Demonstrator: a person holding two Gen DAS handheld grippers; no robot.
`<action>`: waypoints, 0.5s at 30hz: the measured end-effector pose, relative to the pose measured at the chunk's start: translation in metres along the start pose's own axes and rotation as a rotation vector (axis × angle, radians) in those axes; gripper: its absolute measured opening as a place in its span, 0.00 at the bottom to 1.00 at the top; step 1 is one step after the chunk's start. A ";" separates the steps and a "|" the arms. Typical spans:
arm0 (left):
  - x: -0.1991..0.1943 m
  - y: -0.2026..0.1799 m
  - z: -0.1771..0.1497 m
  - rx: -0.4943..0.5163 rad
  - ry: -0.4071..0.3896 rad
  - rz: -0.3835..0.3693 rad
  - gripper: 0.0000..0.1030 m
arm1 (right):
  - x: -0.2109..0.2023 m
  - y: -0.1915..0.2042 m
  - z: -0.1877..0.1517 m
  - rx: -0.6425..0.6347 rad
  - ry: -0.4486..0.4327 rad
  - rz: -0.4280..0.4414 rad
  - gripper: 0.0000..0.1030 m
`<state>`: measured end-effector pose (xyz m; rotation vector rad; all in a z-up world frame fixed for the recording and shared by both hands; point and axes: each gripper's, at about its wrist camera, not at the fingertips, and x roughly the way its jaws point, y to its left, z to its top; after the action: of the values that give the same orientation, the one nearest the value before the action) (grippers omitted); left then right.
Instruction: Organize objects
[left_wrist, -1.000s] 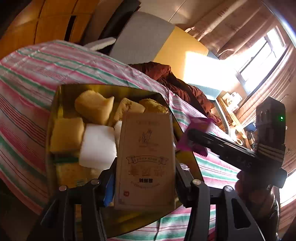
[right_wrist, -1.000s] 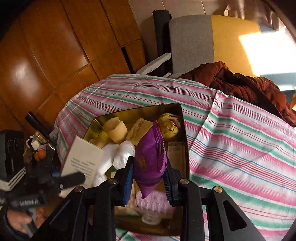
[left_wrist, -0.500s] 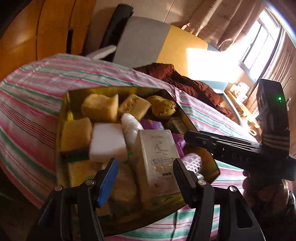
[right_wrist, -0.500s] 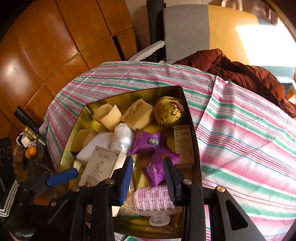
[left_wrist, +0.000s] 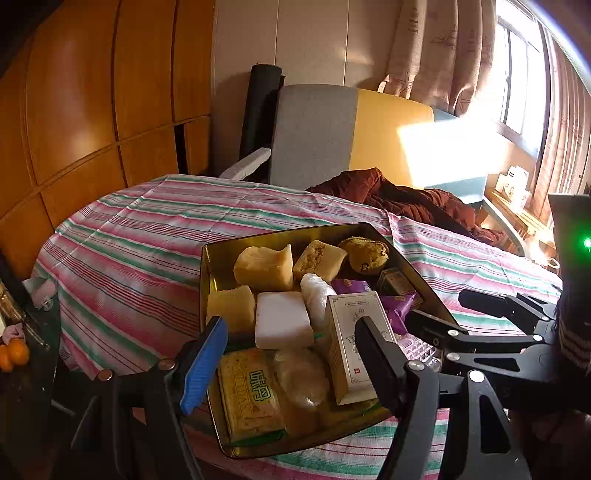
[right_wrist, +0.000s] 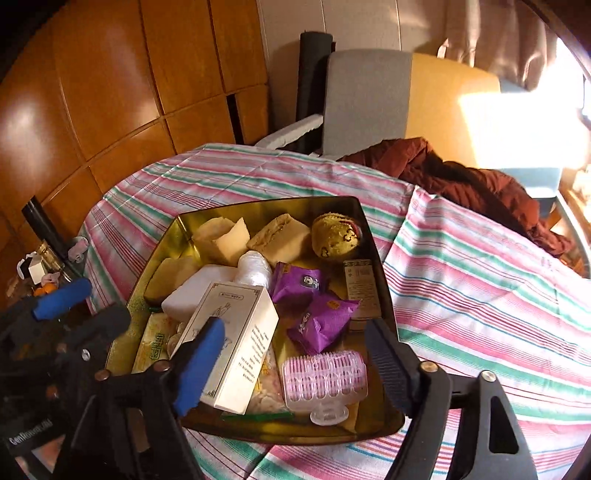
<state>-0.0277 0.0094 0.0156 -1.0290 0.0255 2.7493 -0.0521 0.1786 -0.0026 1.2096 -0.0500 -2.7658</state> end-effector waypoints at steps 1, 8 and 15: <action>-0.002 -0.001 -0.001 0.003 -0.004 0.007 0.70 | -0.002 0.001 -0.002 -0.001 -0.004 -0.005 0.78; -0.017 -0.014 -0.005 0.031 -0.039 0.131 0.74 | -0.013 -0.003 -0.015 0.039 -0.019 -0.015 0.78; -0.016 -0.010 -0.013 0.008 -0.053 0.193 0.74 | -0.018 -0.008 -0.024 0.056 -0.024 -0.018 0.79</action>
<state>-0.0058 0.0155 0.0165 -0.9996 0.1339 2.9453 -0.0230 0.1891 -0.0065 1.1958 -0.1200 -2.8130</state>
